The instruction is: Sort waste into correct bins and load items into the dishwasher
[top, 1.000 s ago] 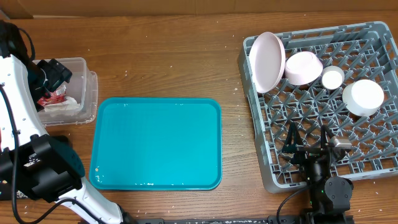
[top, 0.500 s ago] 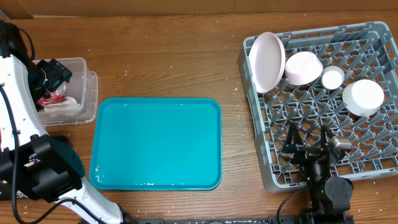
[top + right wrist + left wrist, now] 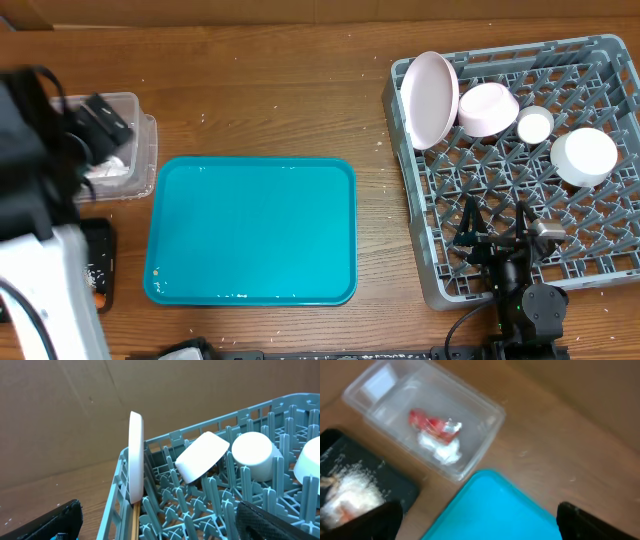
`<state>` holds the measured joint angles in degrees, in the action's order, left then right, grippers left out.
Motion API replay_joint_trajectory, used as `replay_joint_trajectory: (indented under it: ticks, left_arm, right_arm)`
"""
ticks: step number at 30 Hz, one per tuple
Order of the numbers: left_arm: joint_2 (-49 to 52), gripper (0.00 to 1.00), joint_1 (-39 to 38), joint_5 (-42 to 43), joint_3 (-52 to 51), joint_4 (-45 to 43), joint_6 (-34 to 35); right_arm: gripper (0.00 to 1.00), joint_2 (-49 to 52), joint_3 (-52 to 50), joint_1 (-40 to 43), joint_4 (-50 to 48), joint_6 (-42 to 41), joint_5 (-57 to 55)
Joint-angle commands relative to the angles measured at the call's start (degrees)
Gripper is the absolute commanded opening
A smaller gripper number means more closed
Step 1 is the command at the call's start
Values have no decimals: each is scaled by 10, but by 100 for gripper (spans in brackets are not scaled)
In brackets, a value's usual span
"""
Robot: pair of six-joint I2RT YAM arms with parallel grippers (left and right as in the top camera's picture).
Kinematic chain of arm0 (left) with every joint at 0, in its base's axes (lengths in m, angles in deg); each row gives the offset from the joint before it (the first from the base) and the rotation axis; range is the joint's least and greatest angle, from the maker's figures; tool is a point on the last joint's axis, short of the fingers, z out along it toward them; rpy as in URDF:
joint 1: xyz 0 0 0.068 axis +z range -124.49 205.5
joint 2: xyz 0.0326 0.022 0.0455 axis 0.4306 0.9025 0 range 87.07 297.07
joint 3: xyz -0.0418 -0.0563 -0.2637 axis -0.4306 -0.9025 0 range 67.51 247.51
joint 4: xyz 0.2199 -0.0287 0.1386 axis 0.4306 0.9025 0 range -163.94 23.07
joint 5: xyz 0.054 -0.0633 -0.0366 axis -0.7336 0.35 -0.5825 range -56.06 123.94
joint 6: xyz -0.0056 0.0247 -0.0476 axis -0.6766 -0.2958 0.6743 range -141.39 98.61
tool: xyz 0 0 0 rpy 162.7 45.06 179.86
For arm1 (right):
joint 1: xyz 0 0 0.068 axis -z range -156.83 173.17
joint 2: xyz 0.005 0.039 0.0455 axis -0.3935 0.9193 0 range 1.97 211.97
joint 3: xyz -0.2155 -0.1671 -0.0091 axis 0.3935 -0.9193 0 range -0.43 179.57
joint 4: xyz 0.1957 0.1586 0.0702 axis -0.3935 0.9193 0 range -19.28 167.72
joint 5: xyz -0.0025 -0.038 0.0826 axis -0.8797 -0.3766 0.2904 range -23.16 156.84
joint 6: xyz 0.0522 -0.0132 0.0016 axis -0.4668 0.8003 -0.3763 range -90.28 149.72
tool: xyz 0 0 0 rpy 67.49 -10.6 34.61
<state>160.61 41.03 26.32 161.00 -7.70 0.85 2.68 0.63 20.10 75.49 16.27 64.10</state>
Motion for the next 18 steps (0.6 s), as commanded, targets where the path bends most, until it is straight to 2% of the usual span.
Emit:
replay_joint_trajectory:
  ticks: [1, 3, 10, 13, 18]
  left_arm:
    - [-102, 100, -33, -13, -161, -95, -10]
    - [-173, 100, -37, 1, -252, -160, -10]
    - [-435, 100, -37, 6, -505, -285, -9]
    - [-491, 100, -40, 5, -559, -322, -10]
    - [-586, 100, -71, 5, -678, -437, -61]
  right_arm:
    - [100, -5, -6, 2, -2, -1, 5]
    - [100, -5, -6, 2, -2, -1, 5]
    - [100, -5, -6, 2, -2, -1, 5]
    - [100, -5, -6, 2, -2, -1, 5]
    - [100, -5, -6, 2, -2, -1, 5]
